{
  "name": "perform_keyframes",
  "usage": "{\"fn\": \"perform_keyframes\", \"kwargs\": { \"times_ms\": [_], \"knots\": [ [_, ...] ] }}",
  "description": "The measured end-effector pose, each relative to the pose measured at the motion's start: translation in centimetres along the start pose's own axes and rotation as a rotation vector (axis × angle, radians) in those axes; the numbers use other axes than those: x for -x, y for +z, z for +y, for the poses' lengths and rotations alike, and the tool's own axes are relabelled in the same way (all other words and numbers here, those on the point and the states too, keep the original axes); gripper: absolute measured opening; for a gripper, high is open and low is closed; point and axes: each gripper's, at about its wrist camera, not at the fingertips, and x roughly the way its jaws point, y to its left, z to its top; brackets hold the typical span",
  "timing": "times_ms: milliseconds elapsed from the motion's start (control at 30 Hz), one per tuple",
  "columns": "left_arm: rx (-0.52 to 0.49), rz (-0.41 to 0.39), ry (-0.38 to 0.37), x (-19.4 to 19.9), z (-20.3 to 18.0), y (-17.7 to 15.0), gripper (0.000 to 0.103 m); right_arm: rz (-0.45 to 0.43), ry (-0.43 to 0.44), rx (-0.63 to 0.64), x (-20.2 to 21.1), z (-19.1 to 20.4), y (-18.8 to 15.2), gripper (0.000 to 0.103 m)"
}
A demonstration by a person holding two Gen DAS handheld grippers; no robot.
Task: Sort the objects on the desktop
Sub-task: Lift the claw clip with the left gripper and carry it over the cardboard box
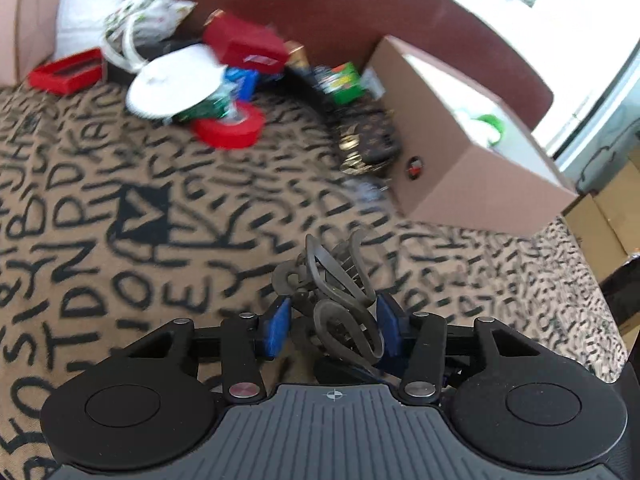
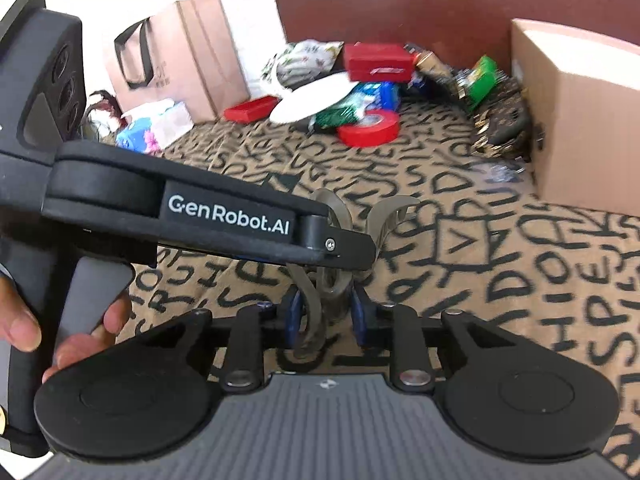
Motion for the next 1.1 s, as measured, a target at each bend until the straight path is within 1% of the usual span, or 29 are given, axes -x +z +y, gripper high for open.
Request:
{"fn": "perform_keyframes", "kwargs": {
  "times_ms": [133,267,333,500,667,767,833,900,1000,1100],
  "knots": [
    [-0.041,-0.053,-0.038,0.5,-3.2,1.6,0.049,-0.062,-0.034,-0.001,2.5,-1.5,1.0,0.030],
    [-0.080,-0.125,-0.080,0.9,-6.8,4.1,0.050,-0.143,-0.077,0.003,5.3,-3.2,2.8,0.030],
    [-0.091,-0.157,-0.102,1.0,-8.6,5.7,0.050,-0.183,-0.102,0.016,6.5,-4.1,3.9,0.030],
    [-0.158,-0.237,-0.146,0.6,-13.0,9.8,0.051,-0.286,-0.159,0.041,9.3,-6.8,7.5,0.030],
    [-0.171,-0.287,-0.177,-0.9,-16.0,14.1,0.052,-0.365,-0.206,0.053,10.7,-9.7,11.0,0.030],
    [-0.182,-0.304,-0.195,-2.6,-16.9,16.4,0.053,-0.390,-0.220,0.056,10.7,-11.7,12.9,0.030],
    [-0.171,-0.302,-0.211,-3.9,-17.1,17.7,0.054,-0.396,-0.225,0.058,10.1,-13.0,14.1,0.030],
    [-0.150,-0.290,-0.219,-5.3,-16.8,18.7,0.056,-0.396,-0.224,0.050,9.3,-14.1,14.9,0.030],
    [-0.109,-0.261,-0.217,-7.8,-16.0,19.7,0.057,-0.398,-0.190,0.033,8.2,-16.0,15.6,0.030],
    [-0.082,-0.239,-0.208,-10.1,-15.0,20.2,0.057,-0.370,-0.183,0.038,6.3,-17.3,16.0,0.030]
  ]
}}
